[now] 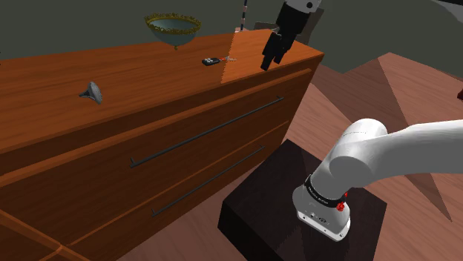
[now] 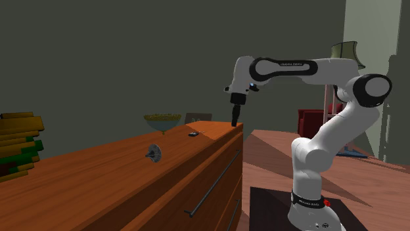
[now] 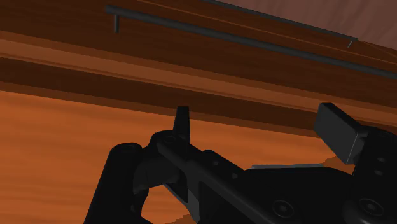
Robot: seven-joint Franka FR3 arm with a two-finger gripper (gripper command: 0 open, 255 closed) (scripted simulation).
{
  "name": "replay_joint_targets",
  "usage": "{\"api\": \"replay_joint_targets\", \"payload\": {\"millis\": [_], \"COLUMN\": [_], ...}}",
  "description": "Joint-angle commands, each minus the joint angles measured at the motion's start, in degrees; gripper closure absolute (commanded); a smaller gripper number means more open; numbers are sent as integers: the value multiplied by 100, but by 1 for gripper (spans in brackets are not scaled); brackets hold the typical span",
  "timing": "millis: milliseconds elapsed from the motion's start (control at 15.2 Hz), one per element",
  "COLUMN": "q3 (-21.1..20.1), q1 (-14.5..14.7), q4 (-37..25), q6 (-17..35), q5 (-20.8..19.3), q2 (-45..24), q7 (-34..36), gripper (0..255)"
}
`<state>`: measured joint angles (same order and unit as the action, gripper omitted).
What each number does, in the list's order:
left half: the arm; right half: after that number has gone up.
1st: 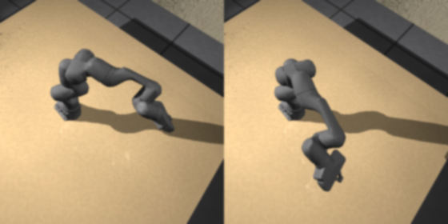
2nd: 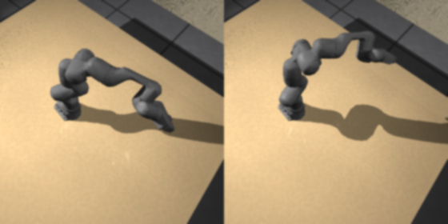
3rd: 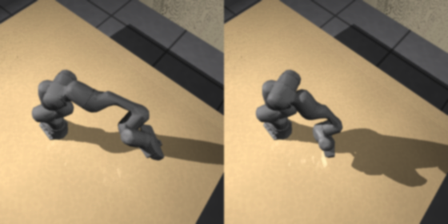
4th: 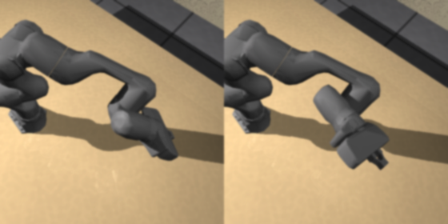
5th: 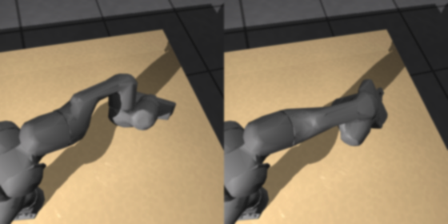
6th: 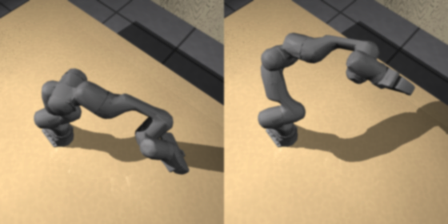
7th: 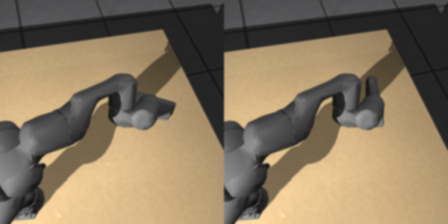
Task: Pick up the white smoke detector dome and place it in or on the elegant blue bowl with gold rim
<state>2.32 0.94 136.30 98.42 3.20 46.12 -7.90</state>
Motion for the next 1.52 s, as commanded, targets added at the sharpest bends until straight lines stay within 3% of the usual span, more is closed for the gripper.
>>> {"api": "replay_joint_targets", "payload": {"millis": [0, 792, 1452], "q3": [0, -1327, -2445], "q1": [0, 485, 594], "q4": [0, -491, -1568], "q6": [0, 1071, 1807], "q5": [0, 663, 557], "q2": [0, -1012, -2343], "q7": [0, 1276, 2413], "gripper": [0, 0, 0]}}
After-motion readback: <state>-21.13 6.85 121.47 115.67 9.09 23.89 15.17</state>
